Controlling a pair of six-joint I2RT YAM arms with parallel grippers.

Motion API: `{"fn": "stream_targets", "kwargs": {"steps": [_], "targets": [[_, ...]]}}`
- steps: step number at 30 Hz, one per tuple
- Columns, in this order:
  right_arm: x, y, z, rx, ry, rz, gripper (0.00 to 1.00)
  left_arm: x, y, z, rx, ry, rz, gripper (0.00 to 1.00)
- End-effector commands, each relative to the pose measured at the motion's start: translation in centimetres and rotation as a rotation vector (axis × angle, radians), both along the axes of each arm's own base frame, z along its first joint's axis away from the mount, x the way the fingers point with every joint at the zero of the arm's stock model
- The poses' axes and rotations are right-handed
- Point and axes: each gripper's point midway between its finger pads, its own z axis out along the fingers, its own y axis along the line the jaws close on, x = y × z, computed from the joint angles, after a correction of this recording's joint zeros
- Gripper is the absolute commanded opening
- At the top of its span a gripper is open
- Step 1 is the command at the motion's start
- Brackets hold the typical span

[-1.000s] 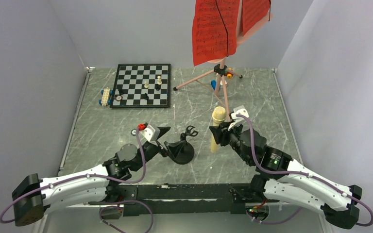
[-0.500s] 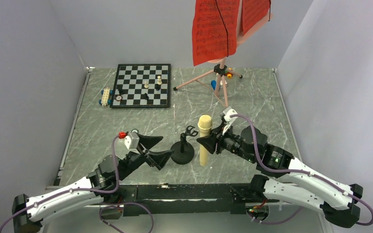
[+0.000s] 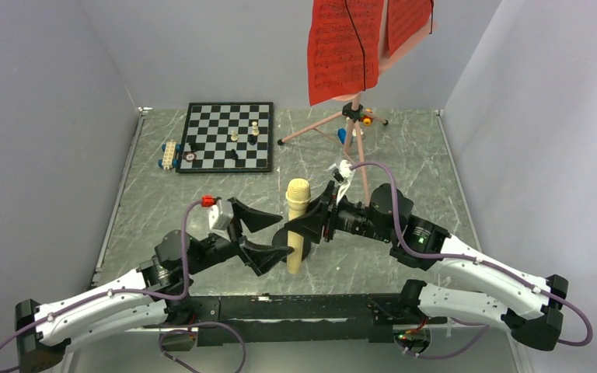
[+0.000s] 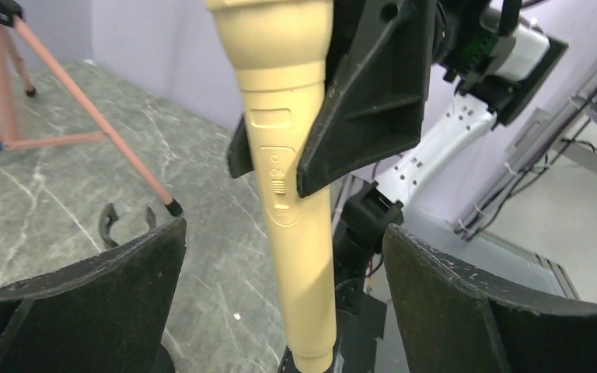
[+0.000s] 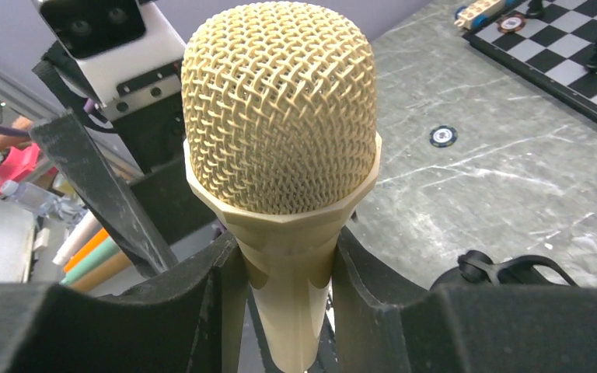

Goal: Pack up the instrument practice props

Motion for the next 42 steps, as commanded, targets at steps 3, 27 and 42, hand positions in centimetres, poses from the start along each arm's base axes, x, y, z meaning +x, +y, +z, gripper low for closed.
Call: {"fn": "stream_targets", "kwargs": {"steps": [3,27,42], "targets": [[-1.5,1.3,6.6,0.193,-0.053,0.091,0.0,-1.6,-2.0,0.0,0.043,0.0,-0.131,0.99],[0.4,1.1,3.7,0.031,-0.006,-0.051,1.0,2.1,4.5,0.2,-0.049,0.052,0.217,0.0],[1.6,-2.0,0.9,-0.019,-0.015,-0.188,1.0,11.2,20.8,-7.9,-0.111,0.575,1.272,0.0]]}}
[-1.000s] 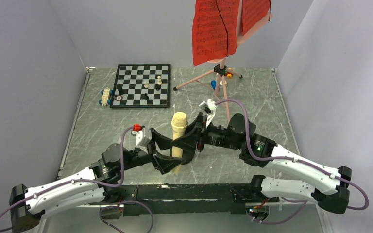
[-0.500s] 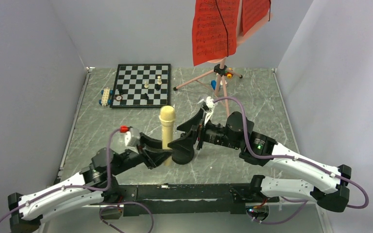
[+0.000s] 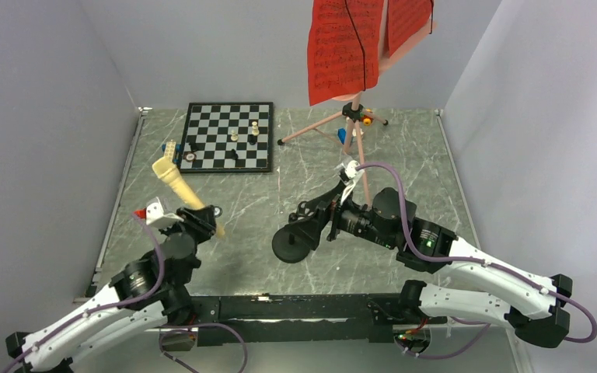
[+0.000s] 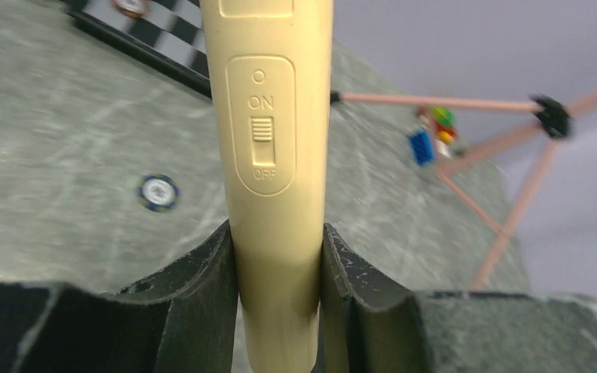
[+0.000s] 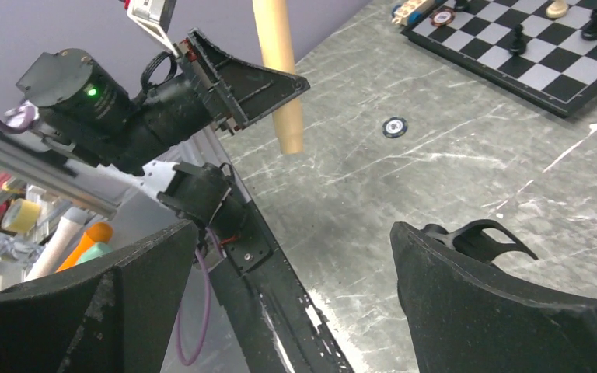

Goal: Pack up the instrument practice props

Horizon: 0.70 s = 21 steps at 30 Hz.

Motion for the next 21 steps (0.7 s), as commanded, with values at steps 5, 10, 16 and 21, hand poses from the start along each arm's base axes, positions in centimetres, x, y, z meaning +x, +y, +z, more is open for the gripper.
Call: {"fn": "stream_targets", "kwargs": {"steps": [5,10,16,21], "targets": [[0.5,-2.0,1.2,0.013,-0.05,-0.069,1.0,6.9,1.7,-1.7,-0.178,0.131,0.121,0.0],[0.2,-3.1,1.5,0.033,-0.052,-0.081,1.0,10.2,4.0,-4.9,-0.328,0.169,0.2,0.0],[0.0,-4.0,1.3,0.028,-0.059,-0.091,1.0,13.4,7.4,-7.8,-0.447,0.181,0.305,0.0],[-0.4,-4.6,1.5,0.034,-0.058,-0.092,1.0,14.8,10.4,-11.1,-0.467,0.265,0.394,0.0]]}}
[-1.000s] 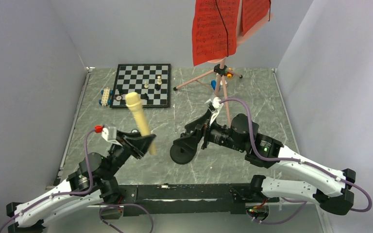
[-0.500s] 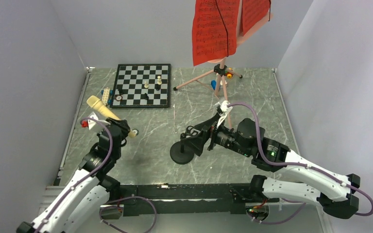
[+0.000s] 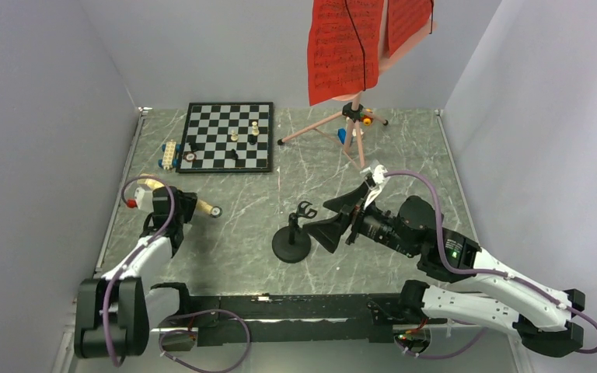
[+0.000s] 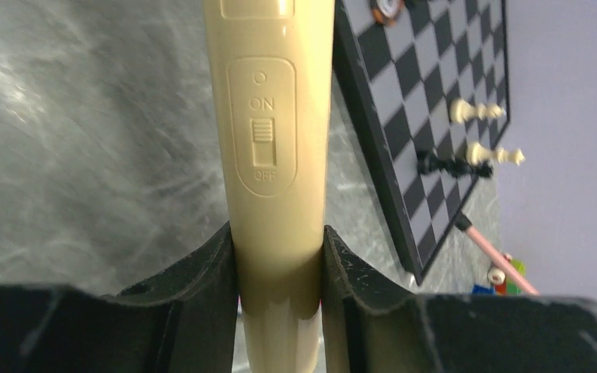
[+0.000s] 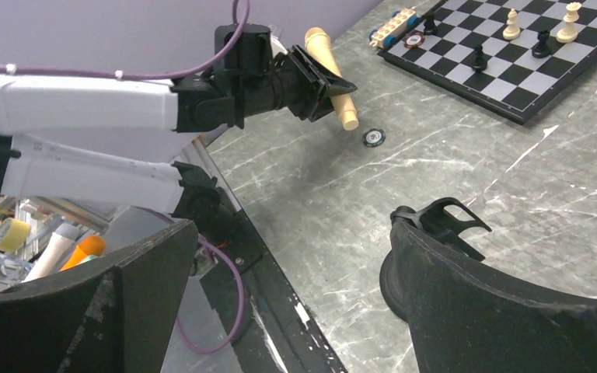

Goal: Pack up the instrument practice props

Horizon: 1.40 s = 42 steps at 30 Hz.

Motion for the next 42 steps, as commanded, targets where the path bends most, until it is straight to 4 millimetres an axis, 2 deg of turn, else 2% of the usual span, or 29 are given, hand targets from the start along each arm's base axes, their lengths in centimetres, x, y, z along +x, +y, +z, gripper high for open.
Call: {"fn": "stream_targets", "kwargs": {"steps": [1,4,12,17,24,31,36,42], "targets": [[0.0,-1.0,0.2,0.003,-0.016,-0.021,1.0,3.3,1.4,2.1,-0.08,-0.114,0.033,0.0],[0.1,-1.3,0.1,-0.008,-0.02,-0.03,1.0,4.2,2.3,0.0,-0.104,-0.067,0.046,0.0],[0.8,-1.1,-1.0,-0.064,-0.025,-0.051,1.0,7.2,3.5,-2.1,-0.129,-0.028,0.043,0.0],[1.2,-0.7,-1.3,-0.093,-0.027,-0.057,1.0,8.1,4.1,-4.1,-0.14,0.045,0.048,0.01],[1.5,-1.2,-1.1,-0.101,-0.031,-0.084,1.0,7.4,3.9,-6.5,-0.148,0.127,0.034,0.32],[1.7,-1.6,-0.9,-0.101,-0.033,-0.106,1.0,6.7,3.0,-7.9,-0.171,0.187,-0.008,0.38],[1.8,-2.0,-0.7,-0.097,-0.032,-0.119,1.0,6.7,2.8,-7.8,-0.167,0.203,-0.026,0.5],[1.9,-2.5,-0.7,-0.098,-0.034,-0.136,1.0,6.4,2.8,-7.7,-0.156,0.208,-0.034,0.54]]}}
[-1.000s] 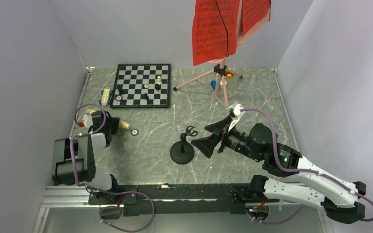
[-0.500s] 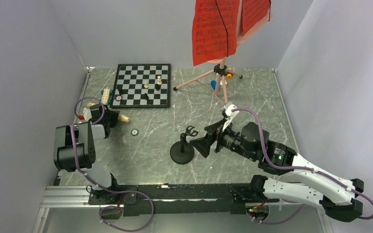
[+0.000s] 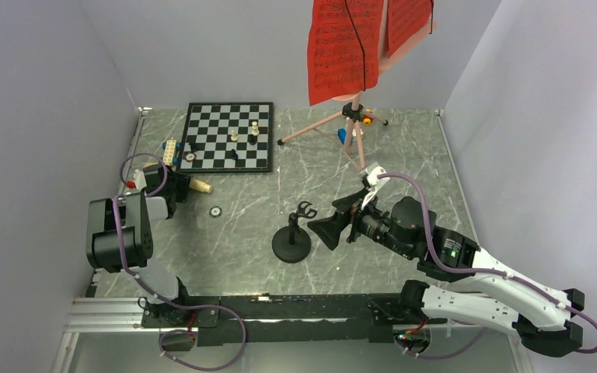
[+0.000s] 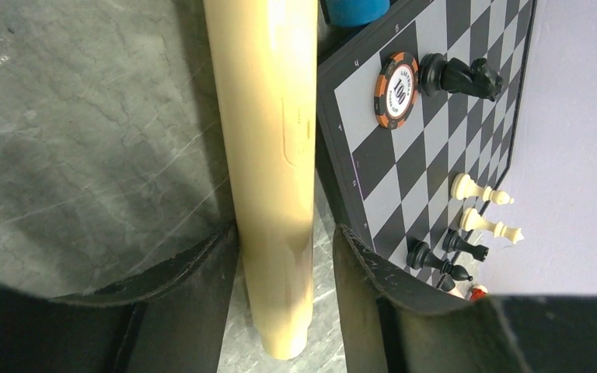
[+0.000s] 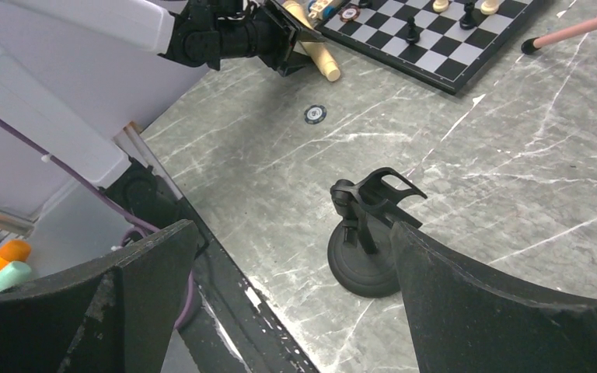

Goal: Pack up the instrument practice props

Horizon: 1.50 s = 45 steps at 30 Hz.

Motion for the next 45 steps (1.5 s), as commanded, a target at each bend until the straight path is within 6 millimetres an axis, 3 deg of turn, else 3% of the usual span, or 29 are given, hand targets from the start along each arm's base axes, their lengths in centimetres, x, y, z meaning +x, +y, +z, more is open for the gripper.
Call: {"fn": "stream_targets", "kwargs": {"steps": [1,4,8,14,17,18,19,22,28,32,40,45], "targets": [[0.2,-1.0,2.1,0.031,-0.033,-0.031,1.0,-2.5,-0.7,-2.8,-0.004,0.135,-0.039,0.55],[0.2,-1.0,2.1,0.03,-0.031,-0.032,1.0,-2.8,-0.9,-2.5,-0.007,0.13,-0.047,0.63],[0.2,-1.2,1.9,0.025,-0.03,-0.037,1.0,-3.0,-1.3,0.0,0.017,0.065,-0.082,0.76],[0.5,-1.4,2.1,0.014,-0.044,-0.051,1.0,-3.0,-3.0,7.6,0.065,-0.145,-0.184,0.97],[0.5,-1.5,2.6,0.026,-0.053,-0.054,1.0,-3.1,-5.5,13.1,0.195,-0.322,-0.307,0.98],[0.5,-1.6,2.7,0.028,-0.055,-0.056,1.0,-3.4,-6.6,13.8,0.24,-0.359,-0.356,0.97],[0.6,-1.7,2.7,0.028,-0.056,-0.06,1.0,-4.1,-7.7,15.7,0.296,-0.432,-0.394,0.96],[0.8,-1.8,2.2,0.016,-0.051,-0.075,1.0,-6.9,-11.1,18.5,0.432,-0.6,-0.498,0.91],[1.2,-1.8,0.2,-0.025,-0.039,-0.093,1.0,-14.6,-17.1,18.0,0.548,-0.829,-0.715,0.85],[1.6,-1.8,-0.3,-0.038,-0.046,-0.106,1.0,-18.2,-19.8,15.7,0.613,-0.82,-0.87,0.81],[2.0,-1.6,-1.4,-0.066,-0.038,-0.12,1.0,-22.3,-24.5,12.4,0.691,-0.844,-1.143,0.82],[2.1,-2.0,-1.6,-0.078,-0.035,-0.138,1.0,-23.2,-28.0,11.7,0.723,-0.94,-1.258,0.85]]}}
